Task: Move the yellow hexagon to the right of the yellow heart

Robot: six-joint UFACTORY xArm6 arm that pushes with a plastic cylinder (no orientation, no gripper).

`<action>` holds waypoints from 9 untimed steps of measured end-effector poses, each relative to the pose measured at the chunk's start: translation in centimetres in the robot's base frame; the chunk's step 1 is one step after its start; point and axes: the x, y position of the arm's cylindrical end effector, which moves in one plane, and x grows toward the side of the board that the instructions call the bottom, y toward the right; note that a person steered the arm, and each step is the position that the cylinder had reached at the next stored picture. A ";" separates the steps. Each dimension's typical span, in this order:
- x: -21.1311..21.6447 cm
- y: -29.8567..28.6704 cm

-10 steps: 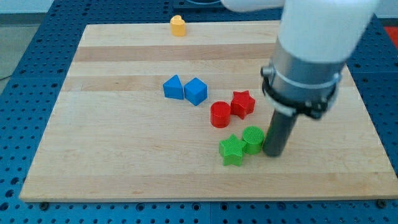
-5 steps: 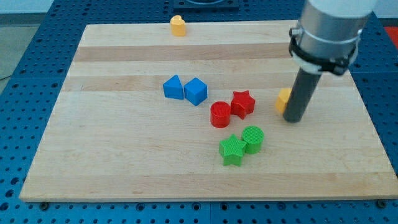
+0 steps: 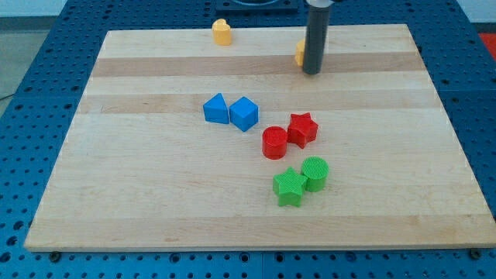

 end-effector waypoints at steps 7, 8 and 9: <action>-10.9 -8.3; -10.9 -11.5; -10.2 -11.9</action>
